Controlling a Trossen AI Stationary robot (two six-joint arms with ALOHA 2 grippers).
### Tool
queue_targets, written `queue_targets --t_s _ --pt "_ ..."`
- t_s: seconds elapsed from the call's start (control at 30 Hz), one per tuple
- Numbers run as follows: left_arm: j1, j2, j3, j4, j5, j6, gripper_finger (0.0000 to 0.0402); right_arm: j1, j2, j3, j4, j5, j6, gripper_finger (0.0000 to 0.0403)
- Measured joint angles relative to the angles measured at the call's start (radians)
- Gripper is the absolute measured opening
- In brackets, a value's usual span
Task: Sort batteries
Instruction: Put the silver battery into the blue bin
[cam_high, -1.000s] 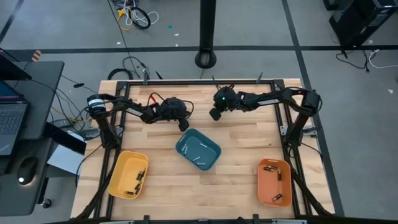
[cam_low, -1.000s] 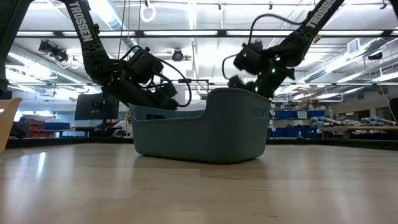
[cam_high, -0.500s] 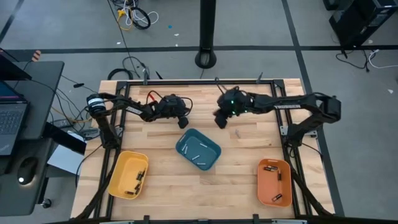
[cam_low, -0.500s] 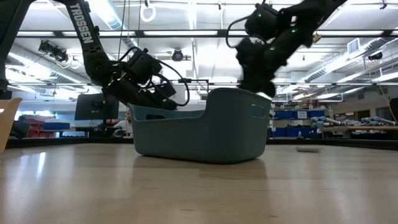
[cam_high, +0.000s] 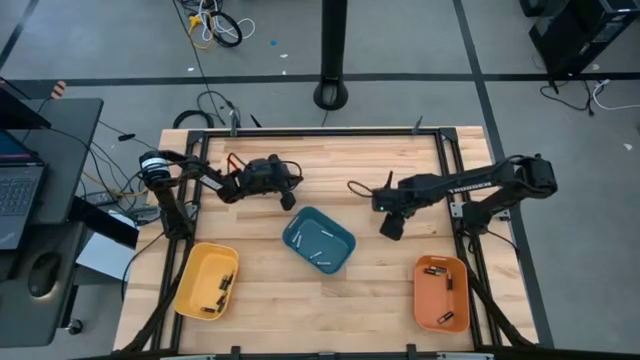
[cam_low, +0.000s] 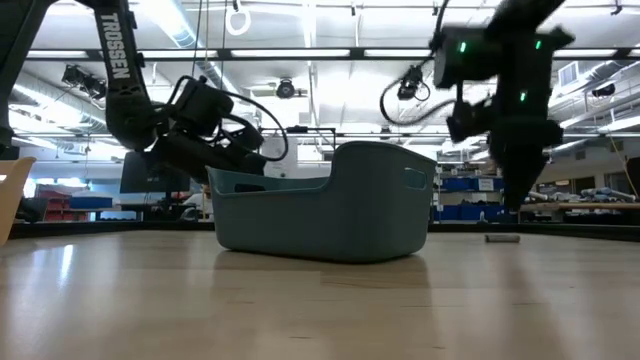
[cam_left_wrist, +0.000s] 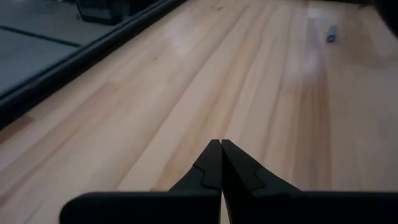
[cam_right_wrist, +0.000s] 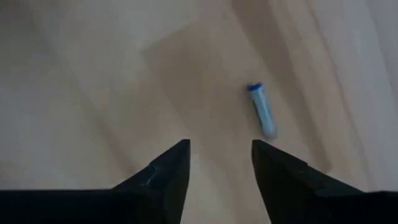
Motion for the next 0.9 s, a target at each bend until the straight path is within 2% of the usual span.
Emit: queue_targets --t_s 0.2,0.33,0.47,0.7,0.9 --pt "-0.003 0.000 -0.019 0.050 0.001 0.018 0.0006 -0.172 0.002 -0.101 0.172 -0.033 -0.287 0.0192" --pt "-0.013 0.000 -0.019 0.052 0.000 0.019 0.0006 -0.273 0.002 -0.103 0.204 -0.005 -0.431 0.0191" --pt "-0.015 0.000 -0.019 0.068 0.001 0.019 0.0006 -0.356 0.027 -0.103 0.220 -0.058 -0.552 0.0183" --pt "-0.015 0.000 -0.019 0.064 0.000 0.022 0.0006 -0.447 0.135 -0.098 0.246 -0.092 -0.642 0.0158" --pt "-0.015 0.000 -0.019 0.065 0.000 0.025 0.0006 -0.452 0.122 -0.097 0.255 -0.118 -0.618 0.0119"
